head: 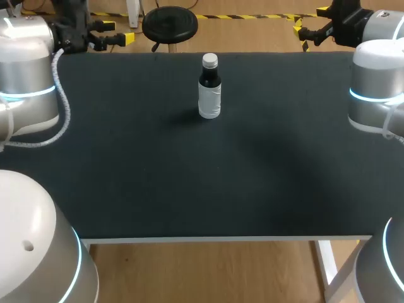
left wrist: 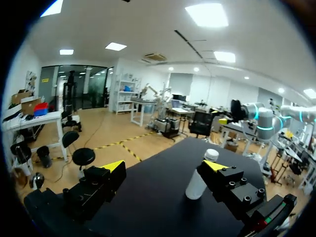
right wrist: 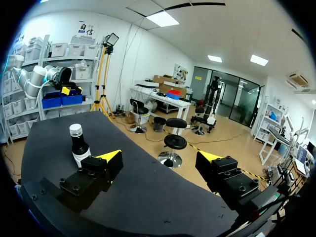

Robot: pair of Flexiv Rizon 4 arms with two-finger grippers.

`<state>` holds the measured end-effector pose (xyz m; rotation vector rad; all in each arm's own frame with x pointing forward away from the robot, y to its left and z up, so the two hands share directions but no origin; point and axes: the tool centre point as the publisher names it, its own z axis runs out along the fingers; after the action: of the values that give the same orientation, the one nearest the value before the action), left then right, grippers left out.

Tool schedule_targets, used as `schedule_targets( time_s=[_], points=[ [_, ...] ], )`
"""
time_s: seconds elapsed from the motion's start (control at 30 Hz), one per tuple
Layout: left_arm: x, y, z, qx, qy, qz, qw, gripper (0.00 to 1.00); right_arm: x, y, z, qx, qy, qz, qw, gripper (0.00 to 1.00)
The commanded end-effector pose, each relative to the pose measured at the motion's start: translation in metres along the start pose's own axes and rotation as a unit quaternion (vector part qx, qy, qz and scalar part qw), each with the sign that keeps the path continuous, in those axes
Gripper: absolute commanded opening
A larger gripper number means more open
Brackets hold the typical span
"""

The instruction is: Unscrew the bottle cap

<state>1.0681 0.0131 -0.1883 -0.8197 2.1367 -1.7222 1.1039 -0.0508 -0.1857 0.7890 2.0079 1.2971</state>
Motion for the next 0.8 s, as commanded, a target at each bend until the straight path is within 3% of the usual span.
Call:
schedule_targets(
  time_s=[0.03,0.33,0.8],
  points=[
    [-0.002,0.009,0.001,0.008,0.070,0.020,0.997,1.00,0.000,0.000,0.000,0.001,0.000,0.000,1.000,1.00],
    [0.013,0.022,0.014,0.019,0.139,0.034,0.989,1.00,0.000,0.000,0.000,0.001,0.000,0.000,1.000,1.00],
    [0.024,0.026,0.025,0.013,0.146,0.031,0.989,1.00,0.000,0.000,0.000,0.001,0.000,0.000,1.000,1.00]
  ],
)
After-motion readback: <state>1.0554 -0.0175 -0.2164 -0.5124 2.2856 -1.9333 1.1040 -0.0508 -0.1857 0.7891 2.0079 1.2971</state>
